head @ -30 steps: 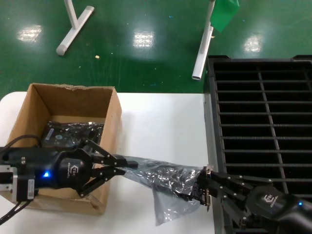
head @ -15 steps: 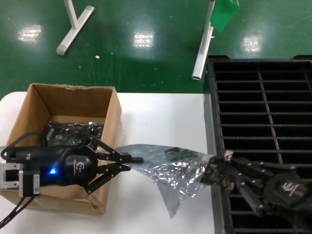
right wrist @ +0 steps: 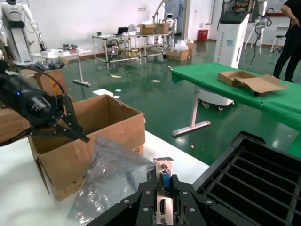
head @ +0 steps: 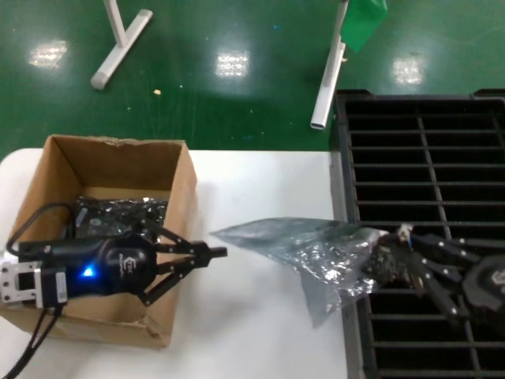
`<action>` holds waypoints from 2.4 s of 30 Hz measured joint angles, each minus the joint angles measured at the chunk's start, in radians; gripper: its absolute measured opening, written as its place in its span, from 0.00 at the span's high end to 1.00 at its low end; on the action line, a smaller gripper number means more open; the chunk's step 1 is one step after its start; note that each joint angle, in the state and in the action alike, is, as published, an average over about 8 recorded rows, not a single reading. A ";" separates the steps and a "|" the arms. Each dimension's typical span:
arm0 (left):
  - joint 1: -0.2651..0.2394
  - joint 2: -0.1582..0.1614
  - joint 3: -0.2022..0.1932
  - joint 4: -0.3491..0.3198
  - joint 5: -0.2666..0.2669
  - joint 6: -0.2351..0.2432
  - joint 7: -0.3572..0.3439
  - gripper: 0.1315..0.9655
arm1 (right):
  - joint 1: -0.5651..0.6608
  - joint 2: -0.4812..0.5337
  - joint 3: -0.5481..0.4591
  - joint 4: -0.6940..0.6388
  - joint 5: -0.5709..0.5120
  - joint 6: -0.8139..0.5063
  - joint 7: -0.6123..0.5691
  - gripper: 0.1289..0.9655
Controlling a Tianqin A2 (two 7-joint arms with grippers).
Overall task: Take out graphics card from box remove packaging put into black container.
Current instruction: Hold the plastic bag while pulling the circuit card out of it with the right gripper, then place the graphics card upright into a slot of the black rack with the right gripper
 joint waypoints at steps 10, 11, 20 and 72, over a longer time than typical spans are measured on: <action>-0.191 0.078 0.099 0.398 -0.046 0.027 0.159 0.99 | 0.205 -0.045 -0.110 0.009 -0.285 -0.073 0.381 0.92; -0.207 0.085 0.103 0.427 -0.047 0.027 0.168 0.99 | 0.222 -0.062 -0.116 0.009 -0.316 -0.089 0.416 0.92; -0.303 0.110 0.101 0.554 -0.018 0.029 0.199 0.99 | 0.285 -0.172 -0.123 0.010 -0.462 -0.202 0.582 0.92; 0.055 0.096 0.070 0.138 -0.230 0.028 -0.024 0.93 | 0.997 -0.056 -0.352 0.010 -0.726 -0.992 0.132 0.92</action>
